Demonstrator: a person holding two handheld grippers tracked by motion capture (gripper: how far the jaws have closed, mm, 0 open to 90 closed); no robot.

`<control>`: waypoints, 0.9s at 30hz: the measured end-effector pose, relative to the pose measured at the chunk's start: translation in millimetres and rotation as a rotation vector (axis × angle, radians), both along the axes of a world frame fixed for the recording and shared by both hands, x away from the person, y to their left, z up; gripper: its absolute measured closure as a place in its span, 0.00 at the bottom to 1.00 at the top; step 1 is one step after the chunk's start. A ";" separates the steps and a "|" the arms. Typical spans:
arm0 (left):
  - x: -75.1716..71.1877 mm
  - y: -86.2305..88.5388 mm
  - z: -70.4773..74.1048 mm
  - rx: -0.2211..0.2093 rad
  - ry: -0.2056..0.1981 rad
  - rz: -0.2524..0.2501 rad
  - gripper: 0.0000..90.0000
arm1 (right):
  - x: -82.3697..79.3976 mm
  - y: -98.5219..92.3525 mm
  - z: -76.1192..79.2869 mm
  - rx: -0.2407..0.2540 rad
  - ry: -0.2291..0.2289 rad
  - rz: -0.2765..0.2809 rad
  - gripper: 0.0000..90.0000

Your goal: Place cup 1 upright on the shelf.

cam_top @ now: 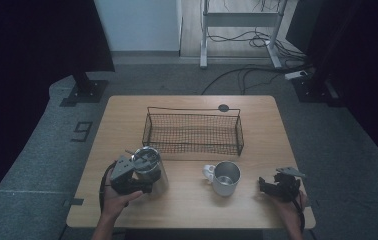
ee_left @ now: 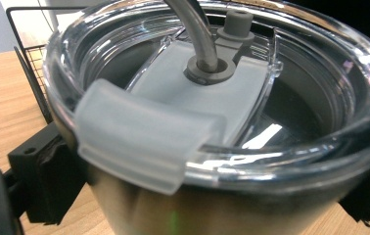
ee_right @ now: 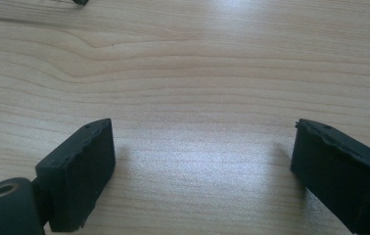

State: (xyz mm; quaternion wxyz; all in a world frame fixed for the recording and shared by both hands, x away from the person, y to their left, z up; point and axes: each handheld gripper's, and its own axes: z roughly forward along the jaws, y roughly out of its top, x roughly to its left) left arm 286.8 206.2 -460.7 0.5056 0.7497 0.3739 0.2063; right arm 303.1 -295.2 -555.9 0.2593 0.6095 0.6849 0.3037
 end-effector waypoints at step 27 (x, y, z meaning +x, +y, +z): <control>7.6 -4.8 19.9 -0.006 -0.010 0.008 0.05 | -0.2 0.0 0.2 0.002 -0.001 -0.007 0.11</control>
